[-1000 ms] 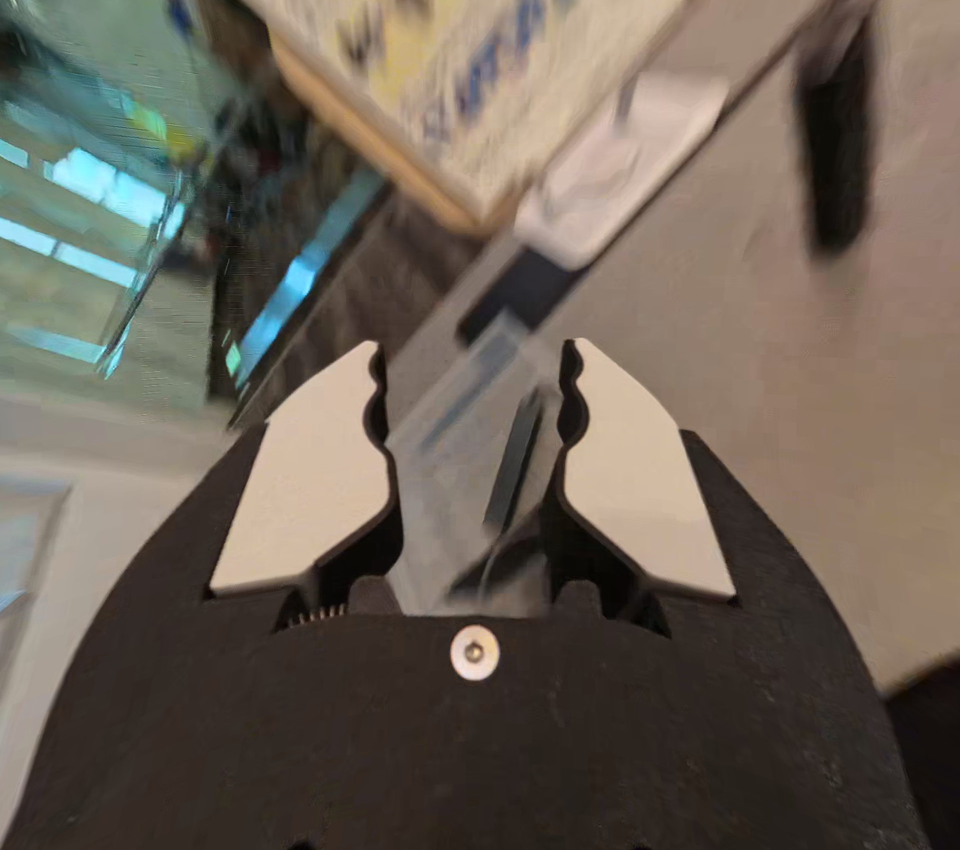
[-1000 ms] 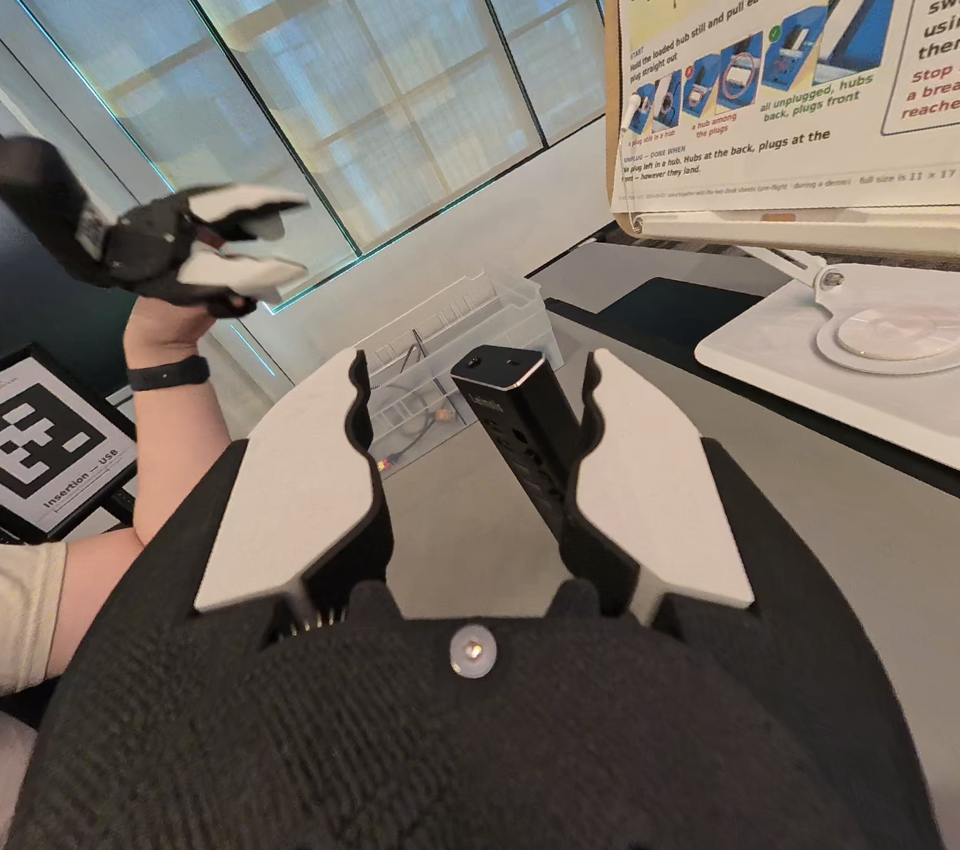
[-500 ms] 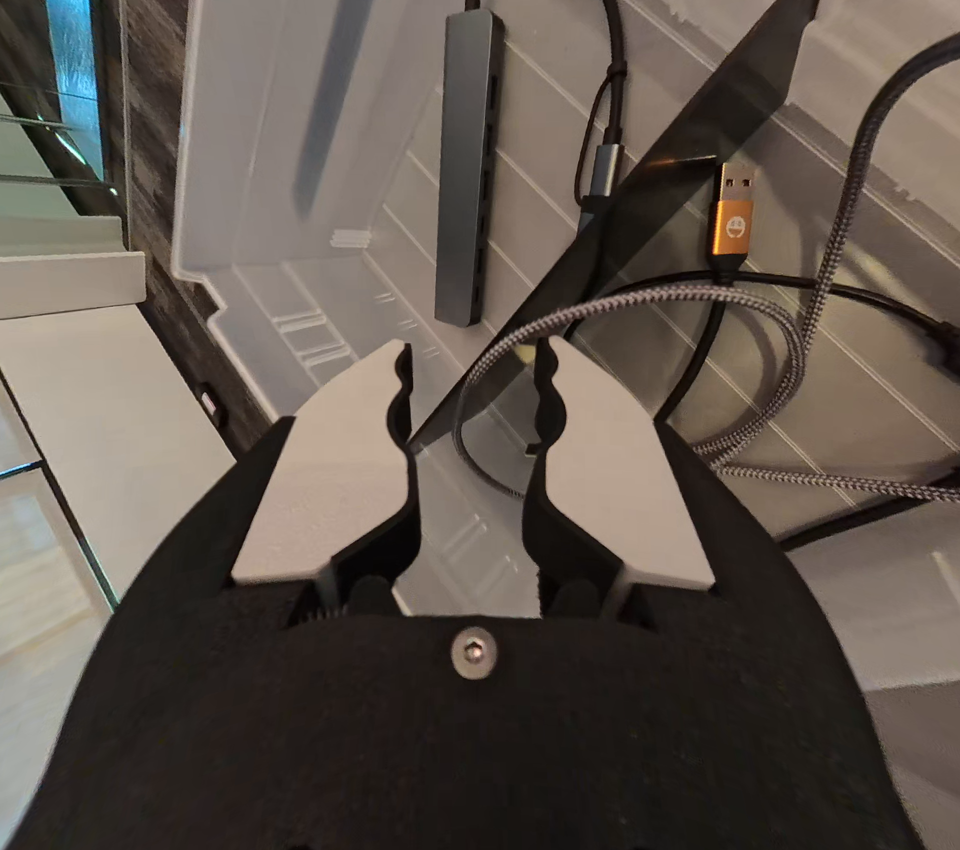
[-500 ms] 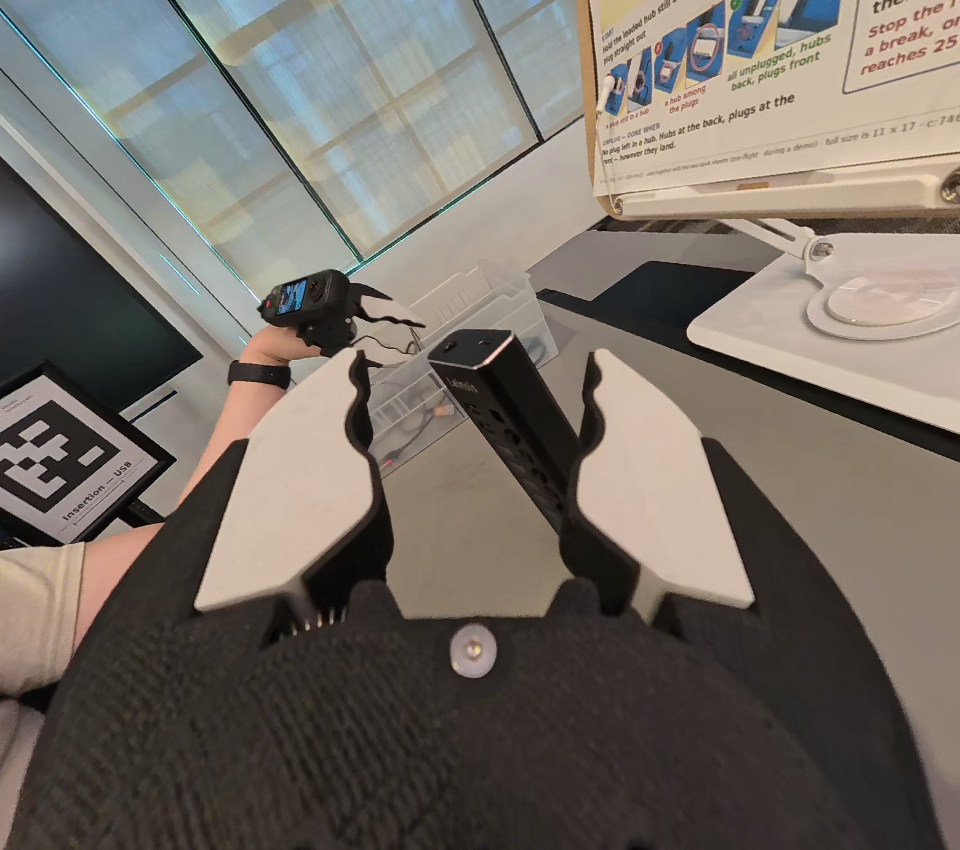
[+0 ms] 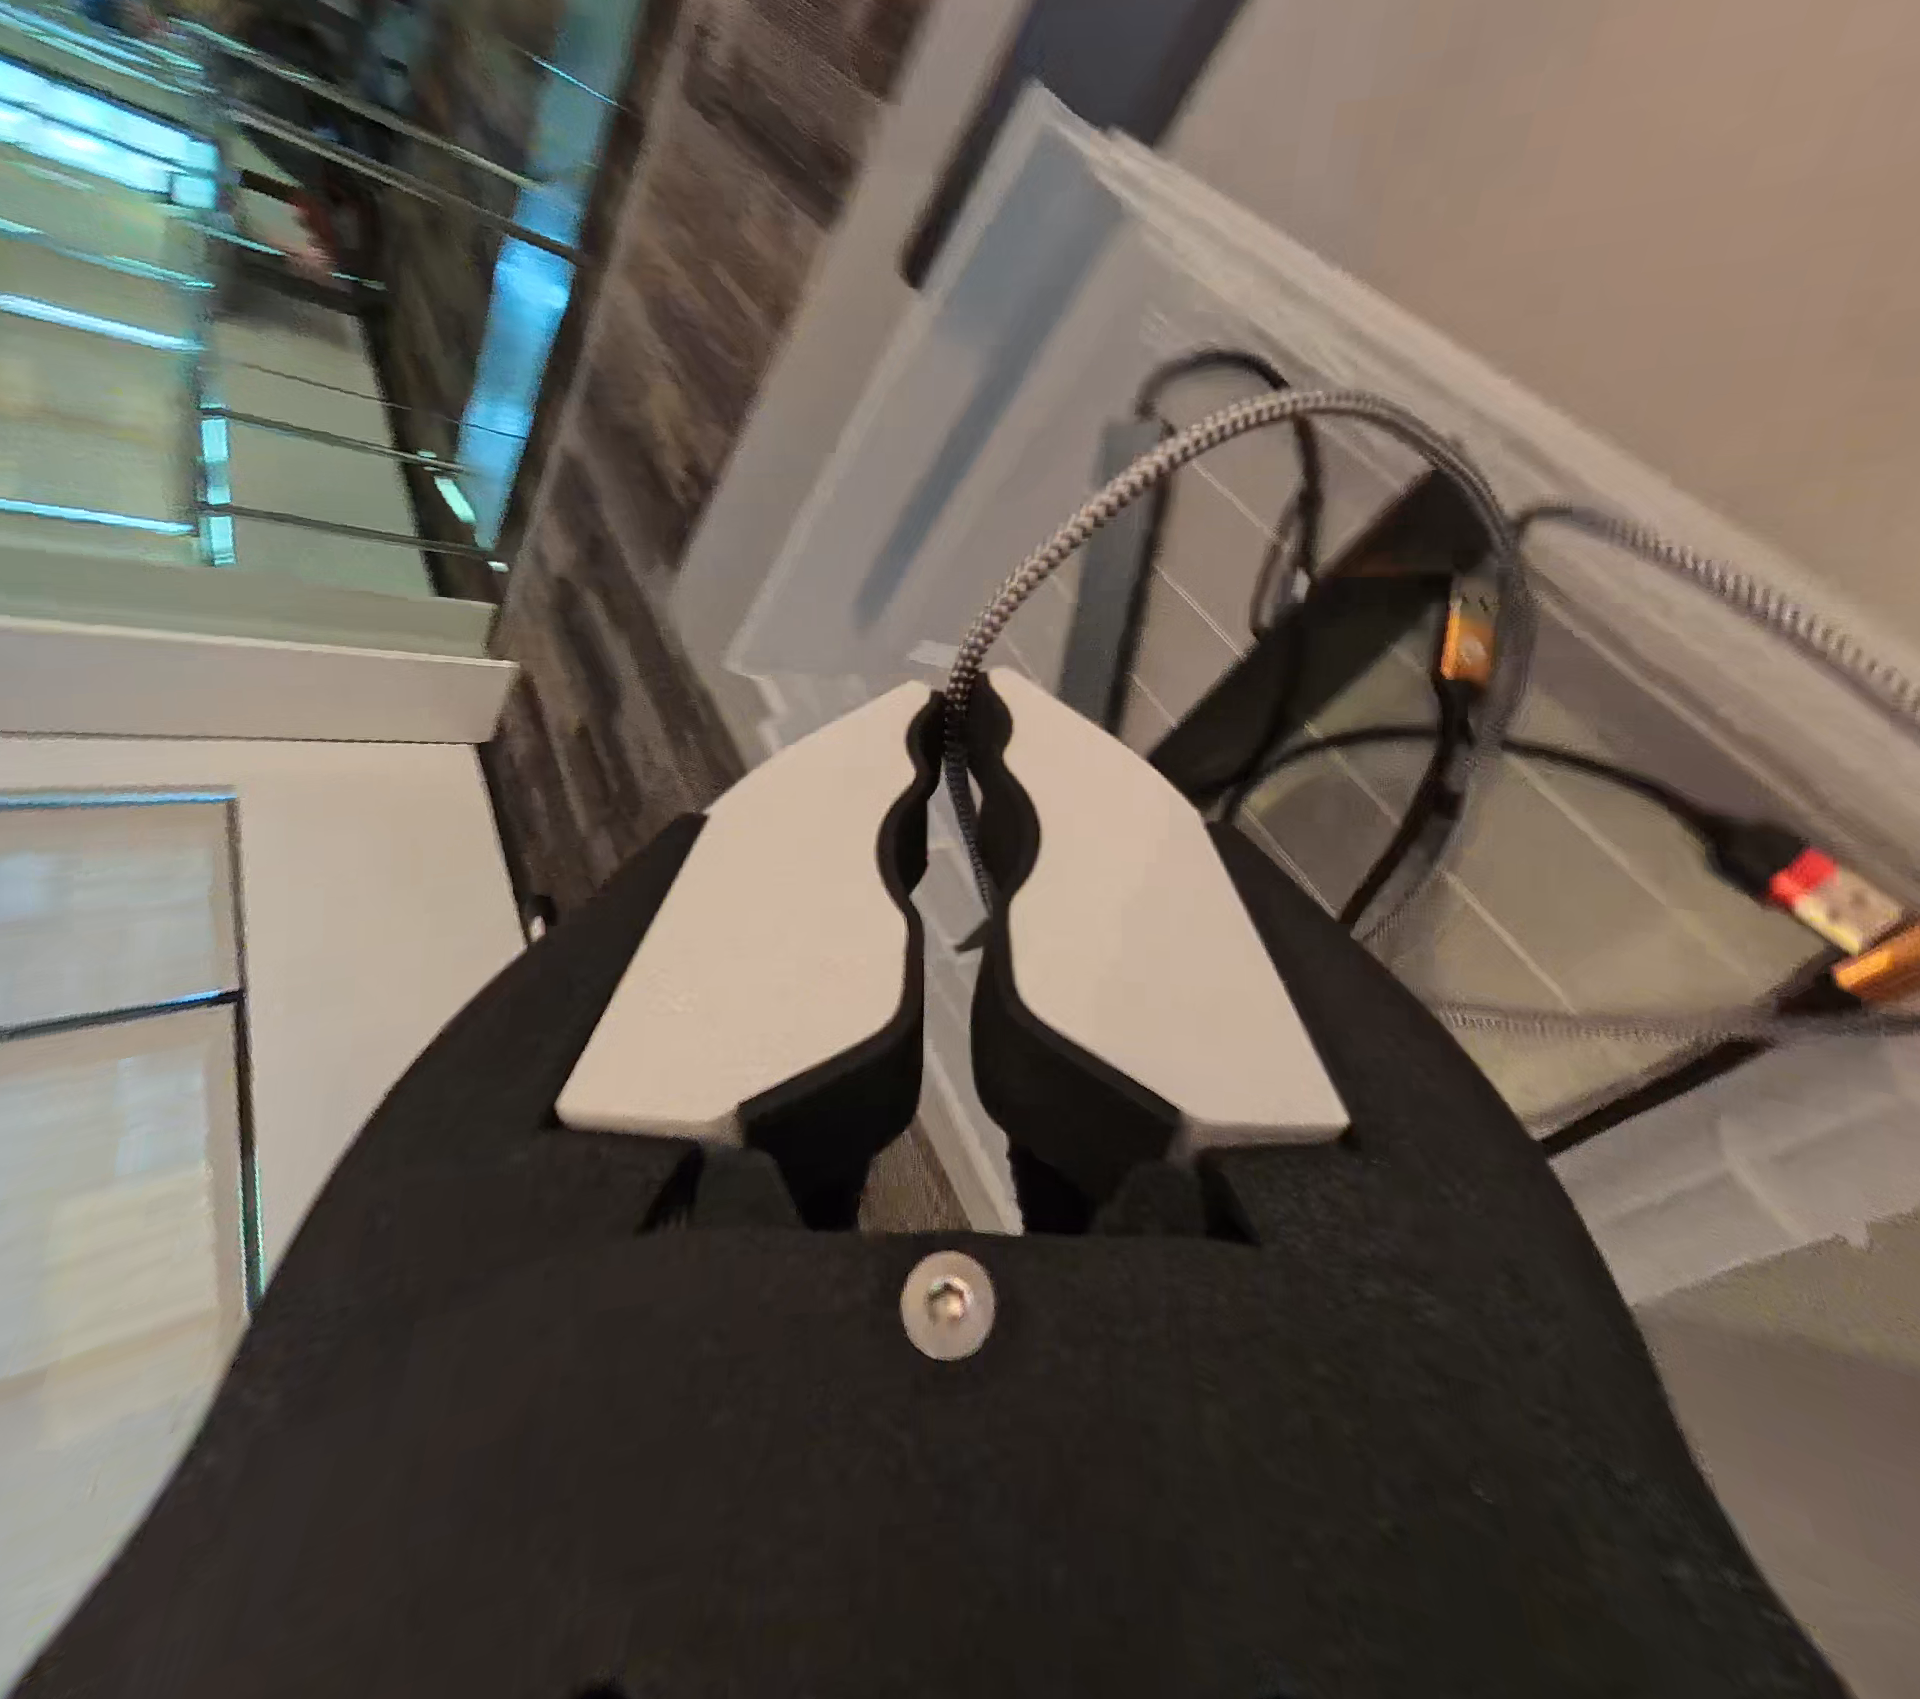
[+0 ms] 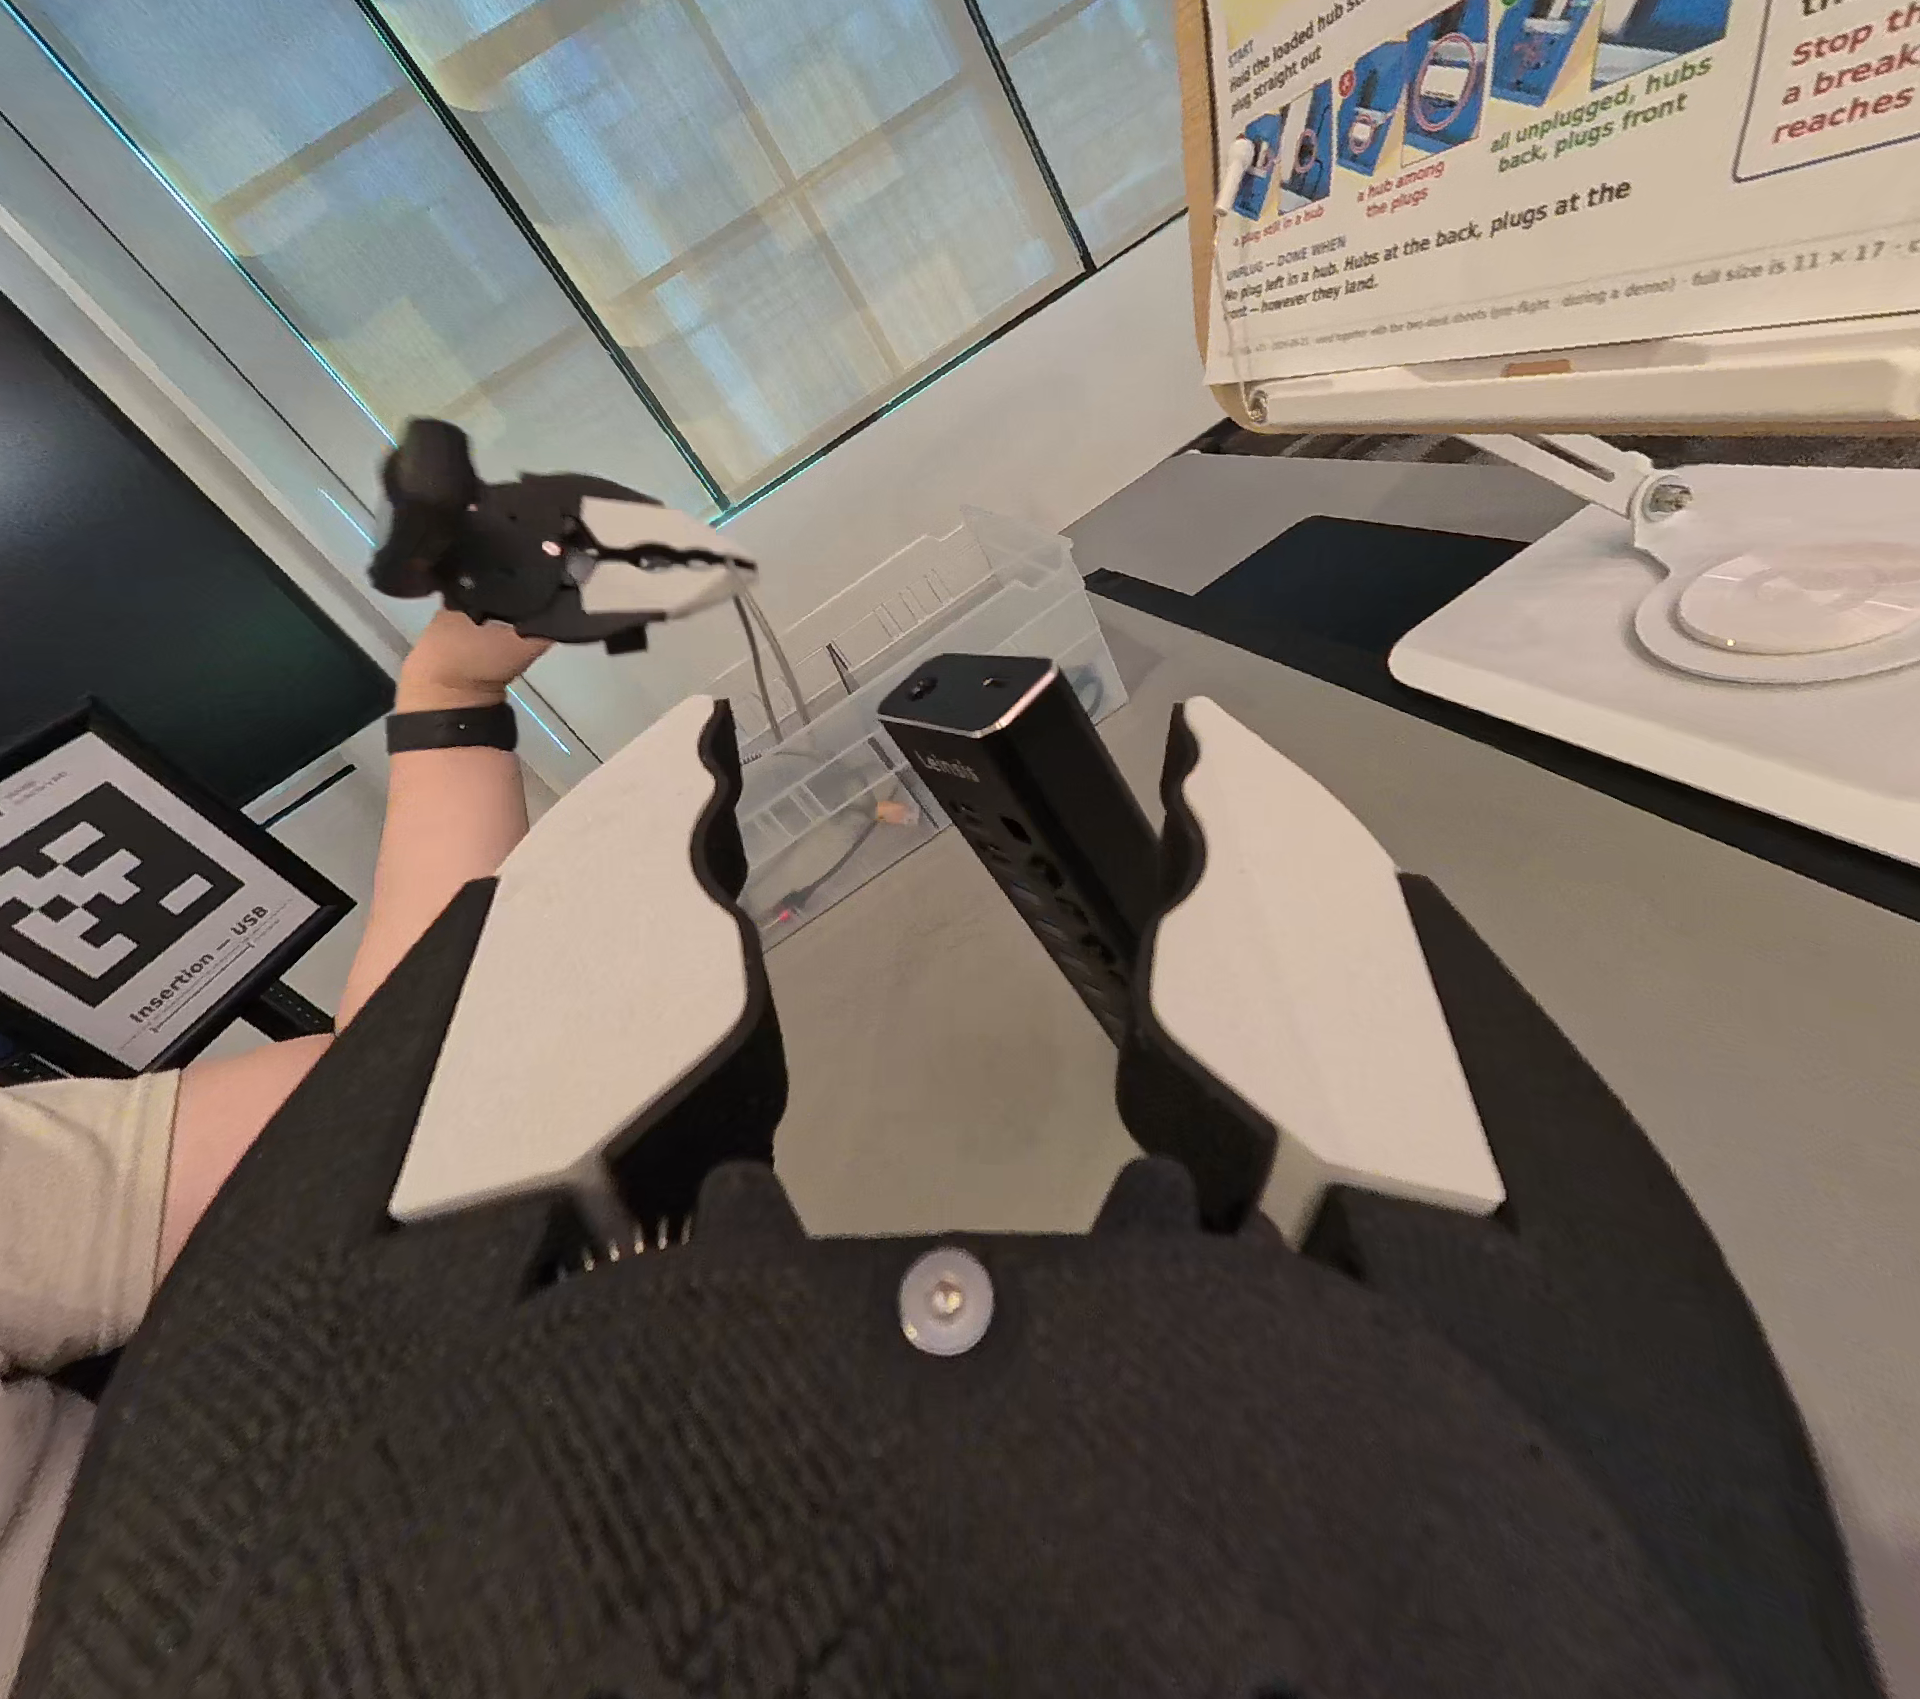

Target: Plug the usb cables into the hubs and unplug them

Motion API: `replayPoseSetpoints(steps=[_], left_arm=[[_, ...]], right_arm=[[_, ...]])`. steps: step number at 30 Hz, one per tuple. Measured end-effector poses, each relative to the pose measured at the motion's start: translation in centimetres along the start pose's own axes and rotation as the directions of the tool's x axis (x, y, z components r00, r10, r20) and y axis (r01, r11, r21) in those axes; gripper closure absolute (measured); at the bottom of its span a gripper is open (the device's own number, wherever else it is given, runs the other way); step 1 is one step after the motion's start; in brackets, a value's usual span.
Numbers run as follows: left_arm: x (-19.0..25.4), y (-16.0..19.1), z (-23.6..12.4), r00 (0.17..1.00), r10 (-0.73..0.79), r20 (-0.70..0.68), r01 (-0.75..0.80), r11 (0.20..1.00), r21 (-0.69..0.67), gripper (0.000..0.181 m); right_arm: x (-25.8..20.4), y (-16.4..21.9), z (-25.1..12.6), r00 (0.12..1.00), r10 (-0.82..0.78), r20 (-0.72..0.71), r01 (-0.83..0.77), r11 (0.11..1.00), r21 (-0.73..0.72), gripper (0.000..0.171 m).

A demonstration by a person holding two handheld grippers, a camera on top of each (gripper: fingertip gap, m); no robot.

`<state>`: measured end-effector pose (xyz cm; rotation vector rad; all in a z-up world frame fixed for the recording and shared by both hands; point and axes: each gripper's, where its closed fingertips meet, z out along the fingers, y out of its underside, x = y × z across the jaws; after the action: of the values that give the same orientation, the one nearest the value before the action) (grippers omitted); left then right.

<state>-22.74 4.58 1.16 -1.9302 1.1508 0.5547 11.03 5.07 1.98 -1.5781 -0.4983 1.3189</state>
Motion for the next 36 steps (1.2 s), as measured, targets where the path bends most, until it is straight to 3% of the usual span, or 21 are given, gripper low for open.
replayPoseSetpoints(steps=[4,8,9,11,13,14,15,17,19,20,21,24,27,33,36], left_arm=[[-3.1,-4.6,-5.7,0.981,-0.145,0.125,0.115,0.968,0.224,0.178],[-2.5,-9.1,-10.4,0.978,-0.182,0.098,0.126,0.901,0.416,0.178],[-2.5,-9.4,-10.9,0.976,-0.18,0.12,0.117,0.904,0.41,0.179],[-1.8,-9.4,-10.9,0.982,-0.136,0.127,0.081,0.928,0.365,0.178],[-1.4,-9.3,-10.6,0.985,-0.094,0.145,0.042,0.944,0.326,0.178],[-1.2,-9.3,-10.5,0.987,-0.086,0.136,0.038,0.947,0.32,0.178],[-1.0,-9.5,-10.4,0.988,-0.087,0.124,0.042,0.944,0.326,0.178],[-1.0,-9.8,-10.4,0.989,-0.096,0.111,0.052,0.936,0.349,0.178],[-1.0,-9.9,-10.3,0.99,-0.107,0.09,0.067,0.926,0.371,0.178],[-1.0,-9.8,-10.1,0.99,-0.113,0.08,0.075,0.924,0.374,0.178],[-1.0,-9.7,-10.0,0.99,-0.115,0.08,0.077,0.925,0.372,0.178],[-1.2,-9.2,-9.8,0.99,-0.111,0.087,0.073,0.931,0.358,0.178],[-1.2,-9.2,-9.8,0.99,-0.114,0.078,0.078,0.928,0.365,0.178],[-0.9,-9.6,-9.5,0.993,-0.1,0.069,0.068,0.925,0.373,0.178],[-0.8,-9.7,-9.5,0.993,-0.094,0.069,0.061,0.925,0.376,0.178]], right_arm=[[-1.1,0.2,0.5,0.999,-0.05,0.004,0.05,0.999,-0.021,0.093],[-3.4,1.3,1.9,0.98,-0.2,-0.007,0.199,0.976,-0.087,0.09],[-3.9,1.5,2.1,0.959,-0.282,-0.029,0.278,0.954,-0.113,0.098],[-2.8,-0.5,1.3,0.85,-0.455,-0.267,0.441,0.89,-0.115,0.111],[-2.9,-2.7,-0.1,0.74,-0.526,-0.42,0.534,0.838,-0.108,0.11],[-3.4,-3.3,-0.4,0.72,-0.545,-0.43,0.56,0.822,-0.105,0.109],[-4.0,-3.4,-0.3,0.724,-0.56,-0.404,0.576,0.812,-0.094,0.108],[-4.6,-2.7,0.6,0.764,-0.547,-0.341,0.559,0.826,-0.073,0.085],[-4.3,-1.0,2.0,0.782,-0.551,-0.29,0.54,0.832,-0.124,0.084],[-2.7,0.5,2.5,0.753,-0.58,-0.31,0.528,0.814,-0.241,0.089],[-0.9,2.1,2.5,0.716,-0.618,-0.326,0.497,0.779,-0.383,0.105],[-0.1,2.0,2.6,0.563,-0.744,-0.359,0.602,0.668,-0.438,0.139],[-0.8,2.9,3.3,0.528,-0.794,-0.3,0.652,0.606,-0.457,0.139],[1.5,6.9,3.9,0.563,-0.799,-0.21,0.56,0.556,-0.615,0.138],[1.4,7.0,4.1,0.622,-0.749,-0.228,0.515,0.611,-0.601,0.14]])
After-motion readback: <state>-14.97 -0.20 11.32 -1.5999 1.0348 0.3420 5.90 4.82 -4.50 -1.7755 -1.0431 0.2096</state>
